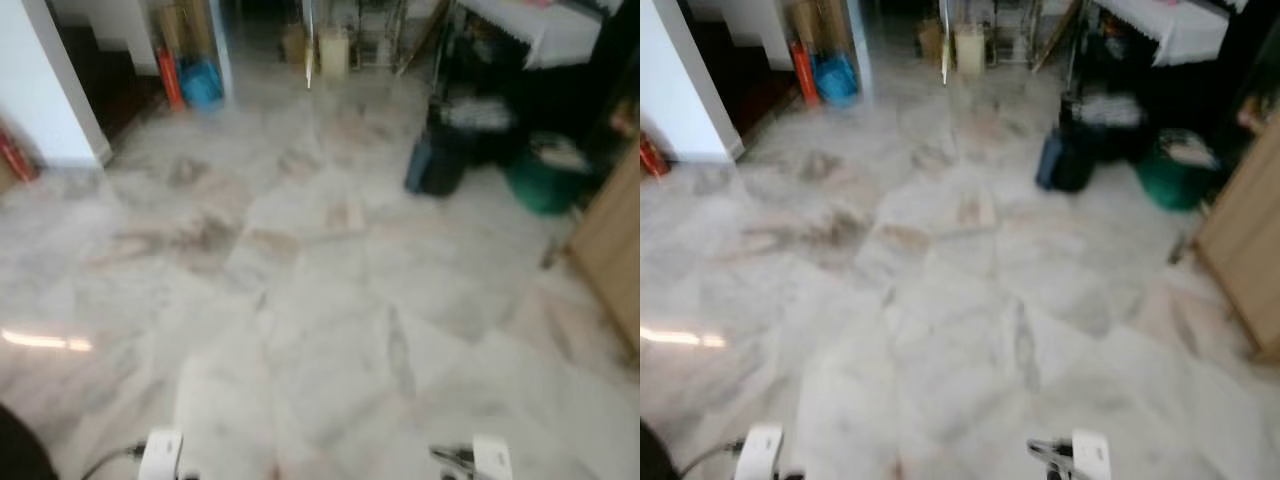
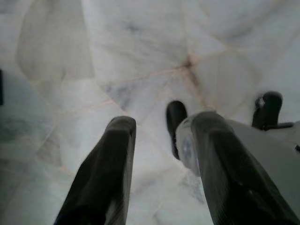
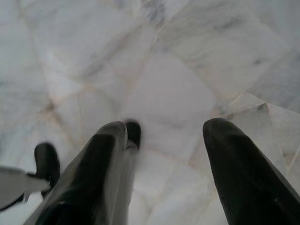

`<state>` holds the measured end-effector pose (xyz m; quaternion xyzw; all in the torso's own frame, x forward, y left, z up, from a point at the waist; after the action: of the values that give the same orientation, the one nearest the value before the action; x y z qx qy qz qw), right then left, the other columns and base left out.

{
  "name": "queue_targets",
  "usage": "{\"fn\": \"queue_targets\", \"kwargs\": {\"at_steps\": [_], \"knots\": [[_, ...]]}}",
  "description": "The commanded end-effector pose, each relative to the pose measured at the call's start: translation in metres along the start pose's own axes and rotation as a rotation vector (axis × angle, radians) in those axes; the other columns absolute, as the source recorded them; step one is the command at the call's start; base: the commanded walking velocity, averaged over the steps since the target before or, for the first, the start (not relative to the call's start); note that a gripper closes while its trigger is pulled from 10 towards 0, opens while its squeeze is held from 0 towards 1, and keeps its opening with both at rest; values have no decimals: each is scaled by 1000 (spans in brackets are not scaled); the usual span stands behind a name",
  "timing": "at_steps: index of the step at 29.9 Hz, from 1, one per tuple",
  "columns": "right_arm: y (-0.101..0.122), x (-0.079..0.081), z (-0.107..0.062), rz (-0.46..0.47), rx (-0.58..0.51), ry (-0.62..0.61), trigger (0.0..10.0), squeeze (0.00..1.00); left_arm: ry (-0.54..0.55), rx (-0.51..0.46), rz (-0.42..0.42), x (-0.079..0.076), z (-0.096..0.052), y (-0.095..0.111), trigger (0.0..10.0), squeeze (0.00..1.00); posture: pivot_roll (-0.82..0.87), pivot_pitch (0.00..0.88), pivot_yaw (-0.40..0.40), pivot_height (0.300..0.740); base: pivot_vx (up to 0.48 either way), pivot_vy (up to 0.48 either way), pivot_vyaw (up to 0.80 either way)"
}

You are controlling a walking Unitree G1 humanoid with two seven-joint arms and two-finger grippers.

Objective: Move the pillow to the sofa from floor

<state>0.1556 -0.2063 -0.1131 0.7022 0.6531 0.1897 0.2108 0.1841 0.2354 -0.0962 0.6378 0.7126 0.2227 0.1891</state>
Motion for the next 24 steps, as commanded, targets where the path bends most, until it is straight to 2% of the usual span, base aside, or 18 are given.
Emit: {"fn": "queue_targets", "kwargs": {"at_steps": [1, 8, 10, 16, 18, 22, 24], "knots": [[9, -3, 2, 4, -15, -5, 10000, 0, -2, 15, 3, 0, -1, -5, 10000, 0, 27, 8, -25, 740, -311, 0, 0], [16, 6, 4, 0, -13, 1, 10000, 0, -1, 15, 3, 0, -1, -5, 10000, 0, 28, 8, -24, 740, -313, 0, 0], [20, 17, 7, -6, -13, 14, 10000, 0, 0, 15, 4, 1, -1, -5, 10000, 0, 28, 8, -23, 740, -315, 0, 0], [25, 35, 9, -11, -16, 33, 10000, 0, -1, 17, 5, 0, -1, -5, 10000, 0, 24, 2, -20, 740, -315, 0, 0], [27, 37, 9, -14, -18, 34, 10000, 0, -3, 20, 9, -1, 0, -5, 10000, 0, 20, 0, -16, 740, -315, 0, 0], [24, 31, 8, -13, -15, 19, 10000, 0, -5, 19, 9, -4, 0, -4, 10000, 0, 15, 0, -12, 740, -315, 0, 0], [32, 27, 10, -10, -31, 7, 10000, 0, -4, 9, 15, -6, 1, 0, 10000, 0, 12, 0, -12, 740, -319, 0, 0]]}}
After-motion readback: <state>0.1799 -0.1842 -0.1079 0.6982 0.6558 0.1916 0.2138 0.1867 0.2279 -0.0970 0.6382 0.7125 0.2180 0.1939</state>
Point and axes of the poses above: a point about 5 cm out from each wrist's last joint towards the gripper, its own z axis pointing out of the wrist towards the gripper, its own y axis along the axis of the wrist's last joint, x = y × z, the point moved 2 cm from there along z, pointing out of the wrist towards the gripper, and after that the axes turned 6 degrees about -z, right-handed, at the moved point
